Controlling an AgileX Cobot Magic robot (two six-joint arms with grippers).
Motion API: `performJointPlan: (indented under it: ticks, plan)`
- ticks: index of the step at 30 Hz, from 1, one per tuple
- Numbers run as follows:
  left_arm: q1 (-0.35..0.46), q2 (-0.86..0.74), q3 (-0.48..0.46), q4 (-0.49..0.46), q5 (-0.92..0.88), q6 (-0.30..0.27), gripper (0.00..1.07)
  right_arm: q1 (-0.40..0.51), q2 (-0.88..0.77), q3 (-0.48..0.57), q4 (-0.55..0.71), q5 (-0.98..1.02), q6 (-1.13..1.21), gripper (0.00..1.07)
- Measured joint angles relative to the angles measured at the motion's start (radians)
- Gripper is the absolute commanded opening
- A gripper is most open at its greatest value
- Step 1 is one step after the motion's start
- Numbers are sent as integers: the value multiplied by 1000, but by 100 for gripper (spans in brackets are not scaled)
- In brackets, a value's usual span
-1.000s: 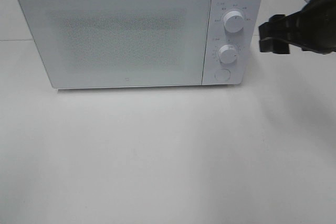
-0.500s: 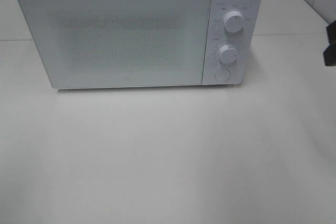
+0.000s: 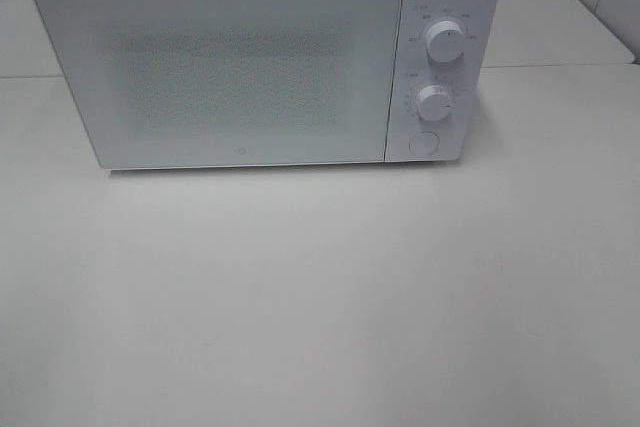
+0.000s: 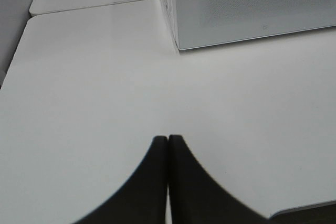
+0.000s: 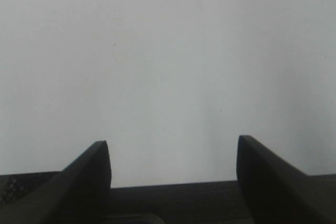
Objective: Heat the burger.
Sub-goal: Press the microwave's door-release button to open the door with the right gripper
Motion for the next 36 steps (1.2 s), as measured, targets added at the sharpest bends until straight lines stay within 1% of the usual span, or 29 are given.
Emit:
performJointPlan:
  ticks: [36]
  plan:
    - [0,0,0,0,0,0,0,0,0,0,0,0,0,62]
